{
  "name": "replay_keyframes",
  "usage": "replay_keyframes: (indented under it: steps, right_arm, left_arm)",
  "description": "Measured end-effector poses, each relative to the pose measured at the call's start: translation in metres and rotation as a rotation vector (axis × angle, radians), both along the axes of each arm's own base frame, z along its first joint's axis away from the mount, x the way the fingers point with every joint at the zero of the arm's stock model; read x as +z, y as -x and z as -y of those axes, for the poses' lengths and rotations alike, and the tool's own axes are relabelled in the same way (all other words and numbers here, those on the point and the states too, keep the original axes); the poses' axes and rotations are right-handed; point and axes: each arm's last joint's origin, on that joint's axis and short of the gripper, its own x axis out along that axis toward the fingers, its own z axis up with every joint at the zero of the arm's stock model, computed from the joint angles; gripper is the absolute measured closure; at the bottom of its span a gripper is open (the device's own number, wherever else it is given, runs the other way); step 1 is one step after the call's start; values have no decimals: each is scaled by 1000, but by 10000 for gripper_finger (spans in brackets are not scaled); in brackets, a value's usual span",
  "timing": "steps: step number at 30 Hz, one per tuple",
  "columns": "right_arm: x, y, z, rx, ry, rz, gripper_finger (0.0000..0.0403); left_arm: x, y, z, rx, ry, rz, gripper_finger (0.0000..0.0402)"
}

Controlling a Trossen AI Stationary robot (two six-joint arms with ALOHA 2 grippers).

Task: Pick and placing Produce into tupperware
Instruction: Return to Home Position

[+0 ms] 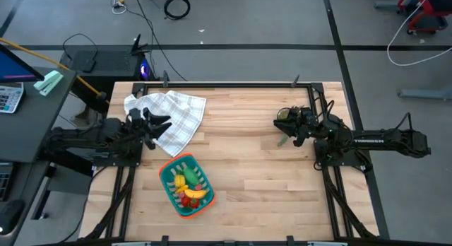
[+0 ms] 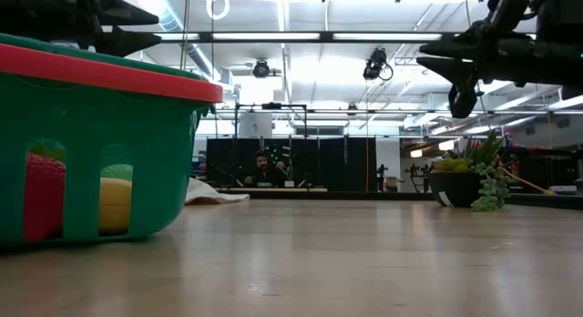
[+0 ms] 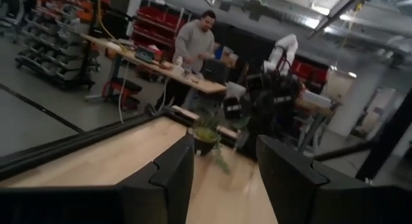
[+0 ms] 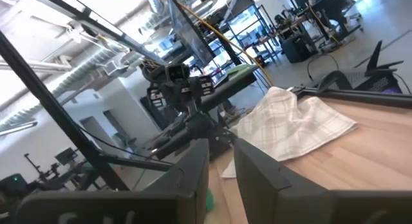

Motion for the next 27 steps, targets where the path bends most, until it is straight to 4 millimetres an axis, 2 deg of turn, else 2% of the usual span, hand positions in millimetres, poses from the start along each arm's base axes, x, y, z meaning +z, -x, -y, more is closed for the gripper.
replay_keyframes:
  steps: [4,11,15,27]
  right_arm:
    - [0,0,0,6,0,0,321]
    - [0,0,0,4,7,-1,321]
    - [0,0,0,4,8,-1,321]
    - [0,0,0,4,7,-5,321]
  left_arm:
    - [-5,-6,1,-37,8,-22,224]
    - [-45,-12,2,-57,61,32,219]
    - [-49,-12,2,-57,56,49,222]
    - [-74,-13,2,-52,105,-201,219]
